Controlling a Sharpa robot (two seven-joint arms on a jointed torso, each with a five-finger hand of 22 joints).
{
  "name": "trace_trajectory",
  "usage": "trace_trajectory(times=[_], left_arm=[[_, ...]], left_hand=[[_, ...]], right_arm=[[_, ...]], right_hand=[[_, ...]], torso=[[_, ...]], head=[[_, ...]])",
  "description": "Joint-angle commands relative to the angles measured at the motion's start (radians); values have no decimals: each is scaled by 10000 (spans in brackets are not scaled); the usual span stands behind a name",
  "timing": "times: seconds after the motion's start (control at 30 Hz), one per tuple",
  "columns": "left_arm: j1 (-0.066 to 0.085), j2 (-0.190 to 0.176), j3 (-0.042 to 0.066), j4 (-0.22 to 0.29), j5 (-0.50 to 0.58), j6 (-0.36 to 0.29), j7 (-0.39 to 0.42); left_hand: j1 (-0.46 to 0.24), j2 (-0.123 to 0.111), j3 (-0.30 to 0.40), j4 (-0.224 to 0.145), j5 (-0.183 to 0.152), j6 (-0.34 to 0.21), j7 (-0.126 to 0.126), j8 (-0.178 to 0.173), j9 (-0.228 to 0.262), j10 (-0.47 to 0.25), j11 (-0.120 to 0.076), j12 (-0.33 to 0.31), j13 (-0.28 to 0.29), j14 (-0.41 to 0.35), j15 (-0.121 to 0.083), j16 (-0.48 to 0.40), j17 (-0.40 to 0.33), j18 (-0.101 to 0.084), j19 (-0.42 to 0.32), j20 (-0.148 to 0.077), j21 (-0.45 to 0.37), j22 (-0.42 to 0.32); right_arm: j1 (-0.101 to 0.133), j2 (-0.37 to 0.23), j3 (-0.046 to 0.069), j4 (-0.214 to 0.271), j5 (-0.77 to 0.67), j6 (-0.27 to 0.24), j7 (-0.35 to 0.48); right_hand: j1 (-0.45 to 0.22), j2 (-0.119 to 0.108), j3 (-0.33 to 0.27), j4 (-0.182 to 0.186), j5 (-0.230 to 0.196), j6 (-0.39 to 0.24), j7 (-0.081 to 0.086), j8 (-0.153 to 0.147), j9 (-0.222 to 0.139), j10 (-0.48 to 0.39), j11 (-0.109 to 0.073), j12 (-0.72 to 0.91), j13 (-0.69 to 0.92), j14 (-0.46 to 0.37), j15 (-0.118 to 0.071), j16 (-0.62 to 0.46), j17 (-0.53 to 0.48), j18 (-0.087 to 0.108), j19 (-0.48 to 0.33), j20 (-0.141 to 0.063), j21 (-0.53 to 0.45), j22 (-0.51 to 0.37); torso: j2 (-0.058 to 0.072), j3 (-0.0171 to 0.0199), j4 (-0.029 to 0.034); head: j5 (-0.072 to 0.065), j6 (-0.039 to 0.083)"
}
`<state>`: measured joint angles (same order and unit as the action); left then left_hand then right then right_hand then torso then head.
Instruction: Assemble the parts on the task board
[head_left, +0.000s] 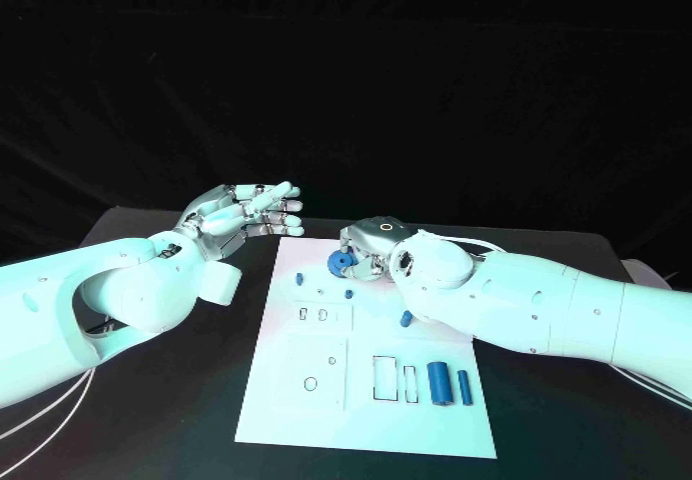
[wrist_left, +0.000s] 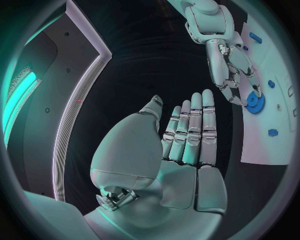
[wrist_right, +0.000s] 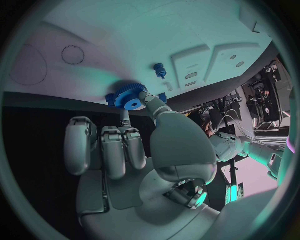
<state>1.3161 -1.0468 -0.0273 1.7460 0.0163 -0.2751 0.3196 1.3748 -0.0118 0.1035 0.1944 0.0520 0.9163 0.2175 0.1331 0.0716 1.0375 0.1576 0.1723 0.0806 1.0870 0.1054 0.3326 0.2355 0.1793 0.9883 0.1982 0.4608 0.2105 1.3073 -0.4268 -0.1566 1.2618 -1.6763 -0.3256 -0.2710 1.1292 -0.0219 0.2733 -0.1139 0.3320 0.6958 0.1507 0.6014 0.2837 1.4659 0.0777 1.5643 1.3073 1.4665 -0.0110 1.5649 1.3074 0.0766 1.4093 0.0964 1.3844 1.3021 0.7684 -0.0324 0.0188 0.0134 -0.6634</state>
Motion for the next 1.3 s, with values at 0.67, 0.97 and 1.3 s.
trace_trajectory(times=[0.67,0.97,1.3], left_arm=[[12,4,4,5,-30,154,48],[12,-9,4,3,-30,131,39],[12,-9,4,5,-30,66,23]], left_hand=[[14,44,-34,-55,-33,52,58,-46,-16,29,38,-68,-14,-84,-2,-41,22,22,-78,24,-52,-21],[12,46,-37,-54,-33,52,60,-50,-17,29,39,-71,-15,-83,-2,-43,24,22,-78,24,-52,-21],[4,82,-36,-40,-32,54,68,-60,-18,30,44,-81,-18,-78,0,-48,33,23,-77,26,-51,-24]], right_arm=[[6,-18,5,-64,-136,55,-92],[7,-125,4,19,180,429,26],[8,-149,1,31,352,557,149]], right_hand=[[-235,-279,-344,309,-908,-787,115,-1033,-517,784,29,-198,2307,1031,15,40,2583,-93,-78,17,-198,-99],[-993,-65,-617,1050,-263,-343,64,-1211,-642,835,-7,-151,2371,1039,-5,53,2619,-97,-47,9,-211,-48],[-1478,91,-637,1691,-130,-211,77,-1976,-962,835,-5,-154,2375,1039,4,53,2619,-97,-39,2,-251,-22]], torso=[[-1,3,-8],[-2,1,-20],[-3,3,-14]], head=[[42,-18],[68,-40],[59,-48]])
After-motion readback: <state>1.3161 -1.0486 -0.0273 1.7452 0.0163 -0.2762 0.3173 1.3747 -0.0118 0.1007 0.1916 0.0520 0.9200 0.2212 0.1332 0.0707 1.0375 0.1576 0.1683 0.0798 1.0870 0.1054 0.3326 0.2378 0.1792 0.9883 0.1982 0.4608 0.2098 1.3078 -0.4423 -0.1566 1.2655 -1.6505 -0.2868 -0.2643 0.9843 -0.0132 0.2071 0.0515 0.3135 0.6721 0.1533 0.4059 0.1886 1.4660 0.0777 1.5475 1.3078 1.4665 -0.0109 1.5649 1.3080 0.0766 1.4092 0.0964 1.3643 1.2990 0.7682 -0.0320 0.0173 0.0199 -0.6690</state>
